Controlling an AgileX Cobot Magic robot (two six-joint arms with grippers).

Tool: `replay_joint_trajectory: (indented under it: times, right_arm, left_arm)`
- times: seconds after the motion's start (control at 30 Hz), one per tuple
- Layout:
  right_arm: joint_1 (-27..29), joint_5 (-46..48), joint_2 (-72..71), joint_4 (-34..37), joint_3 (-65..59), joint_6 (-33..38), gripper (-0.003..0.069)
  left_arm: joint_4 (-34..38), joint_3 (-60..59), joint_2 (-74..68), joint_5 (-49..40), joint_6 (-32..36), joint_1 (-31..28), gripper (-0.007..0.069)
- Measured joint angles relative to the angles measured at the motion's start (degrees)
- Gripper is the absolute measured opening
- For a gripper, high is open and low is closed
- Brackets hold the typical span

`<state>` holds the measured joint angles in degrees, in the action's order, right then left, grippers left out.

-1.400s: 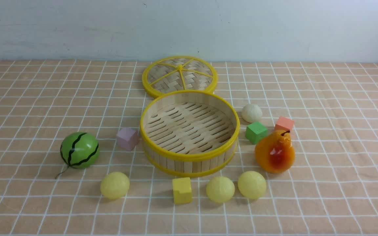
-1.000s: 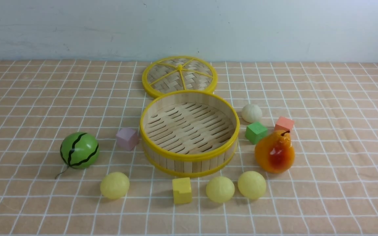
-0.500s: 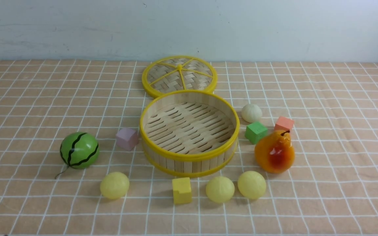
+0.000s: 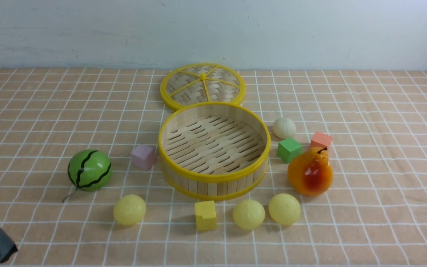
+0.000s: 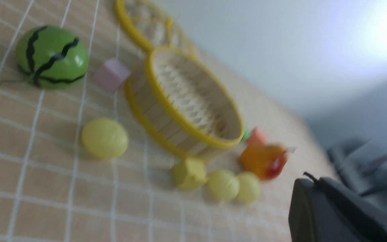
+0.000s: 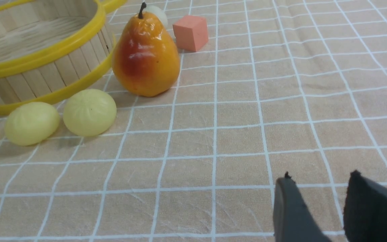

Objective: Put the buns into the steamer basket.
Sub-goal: Use the left arm to grab a steamed stuffed bun

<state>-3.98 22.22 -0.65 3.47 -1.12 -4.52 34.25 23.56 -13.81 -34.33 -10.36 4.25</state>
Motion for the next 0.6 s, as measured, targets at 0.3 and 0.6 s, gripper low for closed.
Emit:
replay_joint_trajectory:
  times: [0.3, 0.6]
  right_arm:
    - [0.0, 0.0, 0.0, 0.0, 0.0, 0.0, 0.0241]
    - [0.0, 0.0, 0.0, 0.0, 0.0, 0.0, 0.0241]
  left_arm:
    - [-16.46, 19.36, -34.39, -21.79, 4.58, 0.0, -0.0013]
    - [-16.6, 26.45, -58.88, -12.85, 8.75, 13.69, -0.0013]
